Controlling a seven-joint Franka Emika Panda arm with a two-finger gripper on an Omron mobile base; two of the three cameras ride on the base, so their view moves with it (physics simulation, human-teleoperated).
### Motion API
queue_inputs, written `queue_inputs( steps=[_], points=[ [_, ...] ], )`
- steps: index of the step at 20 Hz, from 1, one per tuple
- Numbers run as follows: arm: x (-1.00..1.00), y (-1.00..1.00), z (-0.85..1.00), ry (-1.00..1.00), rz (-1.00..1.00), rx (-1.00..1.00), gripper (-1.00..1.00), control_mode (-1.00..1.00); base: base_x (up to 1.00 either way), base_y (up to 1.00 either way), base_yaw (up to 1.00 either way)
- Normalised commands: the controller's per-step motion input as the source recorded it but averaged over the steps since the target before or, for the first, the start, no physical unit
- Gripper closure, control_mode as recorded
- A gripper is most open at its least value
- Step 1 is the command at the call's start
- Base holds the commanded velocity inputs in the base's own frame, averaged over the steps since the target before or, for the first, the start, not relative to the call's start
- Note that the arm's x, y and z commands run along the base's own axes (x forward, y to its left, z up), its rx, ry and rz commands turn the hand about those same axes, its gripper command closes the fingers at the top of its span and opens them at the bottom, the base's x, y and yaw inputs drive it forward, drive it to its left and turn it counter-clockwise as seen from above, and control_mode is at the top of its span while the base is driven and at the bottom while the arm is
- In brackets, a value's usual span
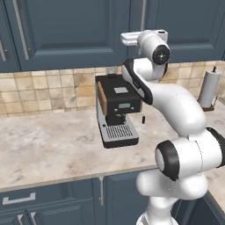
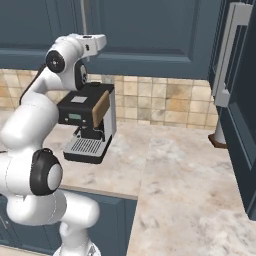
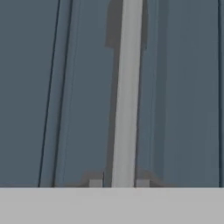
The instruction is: Get the candle and the liquor from the cabinet and move them to the dining counter.
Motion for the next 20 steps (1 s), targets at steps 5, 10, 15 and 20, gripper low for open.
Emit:
queue_inputs(
  steps=[5, 10, 15, 20],
  points=[
    [0.0, -0.34, -0.16, 0.06, 0.03, 0.0, 1.0, -1.0, 0.0, 0.0, 0.0],
    [-0.07, -0.49, -0.11, 0.02, 0.01, 0.0, 1.0, -1.0, 0.0, 0.0, 0.0],
    [-0.54, -0.59, 0.0, 0.0, -0.01, 0.0, 1.0, -1.0, 0.0, 0.0, 0.0],
    [-0.93, -0.72, 0.0, 0.02, -0.05, 0.0, 1.0, -1.0, 0.0, 0.0, 0.0]
  ],
)
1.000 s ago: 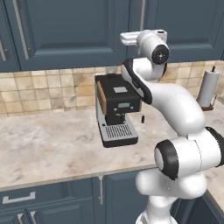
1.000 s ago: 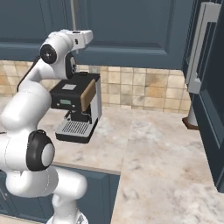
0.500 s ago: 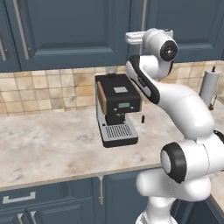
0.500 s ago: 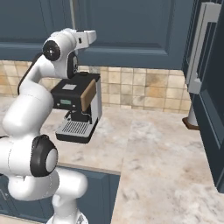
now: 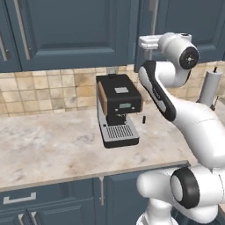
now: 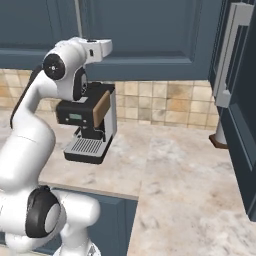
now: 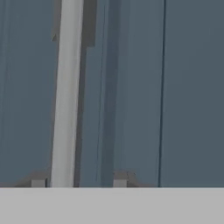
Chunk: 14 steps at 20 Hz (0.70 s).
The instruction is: Get the candle and the liquor from the cabinet and move them to the dining counter.
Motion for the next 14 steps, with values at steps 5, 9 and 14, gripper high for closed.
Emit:
queue_inputs(
  steps=[5, 9, 14],
  points=[
    [-1.0, -0.79, 0.0, 0.01, -0.1, 0.0, 1.0, -1.0, 0.0, 0.0, 0.0],
    [-1.0, -0.76, 0.0, 0.01, -0.11, 0.0, 1.0, -1.0, 0.0, 0.0, 0.0],
    [-1.0, -0.78, 0.0, 0.03, -0.11, 0.0, 1.0, -1.0, 0.0, 0.0, 0.0]
  ],
)
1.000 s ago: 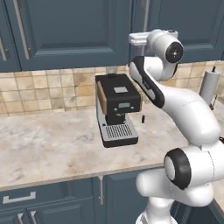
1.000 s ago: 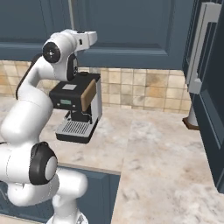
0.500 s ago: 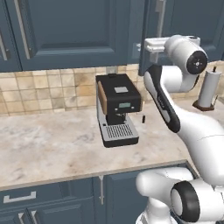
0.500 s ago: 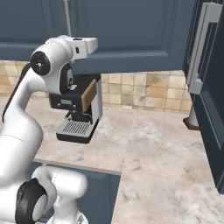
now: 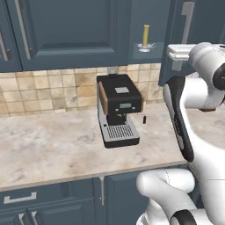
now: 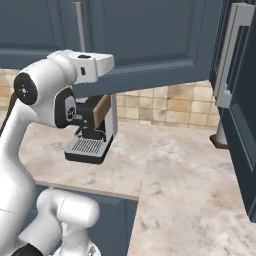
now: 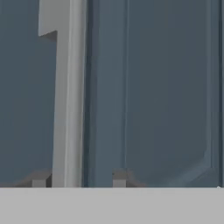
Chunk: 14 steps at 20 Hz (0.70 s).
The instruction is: Get the candle and the liquor from the cabinet and move them to the dining counter.
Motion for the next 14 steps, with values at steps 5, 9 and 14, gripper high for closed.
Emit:
queue_inputs(
  steps=[5, 9, 14],
  points=[
    [-1.0, -0.86, 0.0, 0.02, -0.07, 0.0, 1.0, -1.0, 0.0, 0.0, 0.0],
    [-0.95, -0.3, -0.37, 0.01, -0.01, -0.02, -1.0, -1.0, 0.0, 0.0, 0.0],
    [-0.86, 0.08, -0.12, -0.04, 0.0, -0.06, -1.0, -1.0, 0.0, 0.0, 0.0]
  ],
)
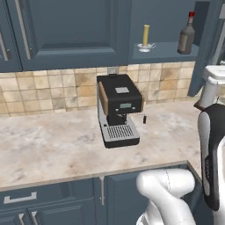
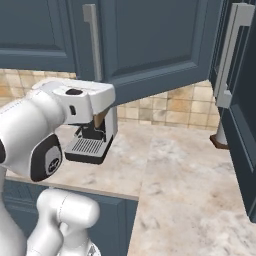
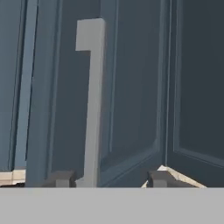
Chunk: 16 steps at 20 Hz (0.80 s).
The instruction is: Get the candle and the liquor from the cabinet and move them to the dining counter.
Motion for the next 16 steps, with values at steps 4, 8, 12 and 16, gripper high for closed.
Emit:
queue_inputs(
  steps=[4, 8, 12, 16],
  points=[
    [-0.64, 0.75, 0.02, -0.03, -0.04, -0.15, -1.0, -1.0, 0.0, 0.0, 0.0],
    [-0.44, 0.96, 0.16, -0.04, -0.1, -0.22, -1.0, -1.0, 0.0, 0.0, 0.0],
    [-0.14, 1.0, 0.03, 0.0, -0.18, -0.24, -1.0, -1.0, 0.0, 0.0, 0.0],
    [0.05, 0.93, 0.0, 0.08, -0.29, -0.19, -1.0, -1.0, 0.0, 0.0, 0.0]
  ],
)
